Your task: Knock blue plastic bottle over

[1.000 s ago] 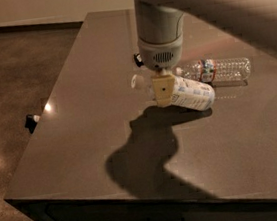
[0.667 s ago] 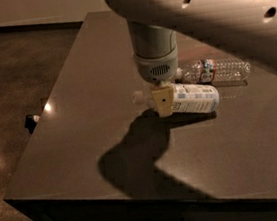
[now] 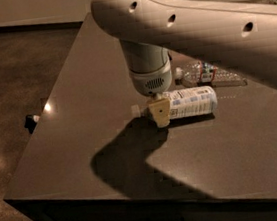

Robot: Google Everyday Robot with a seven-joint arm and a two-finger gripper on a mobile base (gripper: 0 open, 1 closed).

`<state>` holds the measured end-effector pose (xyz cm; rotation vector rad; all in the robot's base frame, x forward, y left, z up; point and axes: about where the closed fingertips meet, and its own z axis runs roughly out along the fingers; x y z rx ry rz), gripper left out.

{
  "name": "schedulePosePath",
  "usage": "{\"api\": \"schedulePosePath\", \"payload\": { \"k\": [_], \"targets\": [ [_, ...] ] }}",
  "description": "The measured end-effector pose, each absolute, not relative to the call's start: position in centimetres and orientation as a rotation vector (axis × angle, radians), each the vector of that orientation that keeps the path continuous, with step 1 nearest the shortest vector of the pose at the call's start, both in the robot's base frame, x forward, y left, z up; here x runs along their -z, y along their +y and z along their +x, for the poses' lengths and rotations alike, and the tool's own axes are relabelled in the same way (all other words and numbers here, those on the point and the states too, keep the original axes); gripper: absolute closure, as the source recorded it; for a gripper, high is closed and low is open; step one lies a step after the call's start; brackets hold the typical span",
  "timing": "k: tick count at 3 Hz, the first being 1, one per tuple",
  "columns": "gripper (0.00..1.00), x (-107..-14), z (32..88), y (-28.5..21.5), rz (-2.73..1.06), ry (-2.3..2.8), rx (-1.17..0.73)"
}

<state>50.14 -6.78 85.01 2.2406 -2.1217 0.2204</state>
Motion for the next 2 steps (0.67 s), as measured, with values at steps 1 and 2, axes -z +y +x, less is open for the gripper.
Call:
{"api": "schedulePosePath", "payload": {
  "k": [1, 2],
  "targets": [
    [0.00, -84.86, 50.30, -6.58, 2.249, -2.124, -0.222],
    [0.00, -84.86, 50.33, -6.56, 2.250, -2.125, -0.222]
  ]
}}
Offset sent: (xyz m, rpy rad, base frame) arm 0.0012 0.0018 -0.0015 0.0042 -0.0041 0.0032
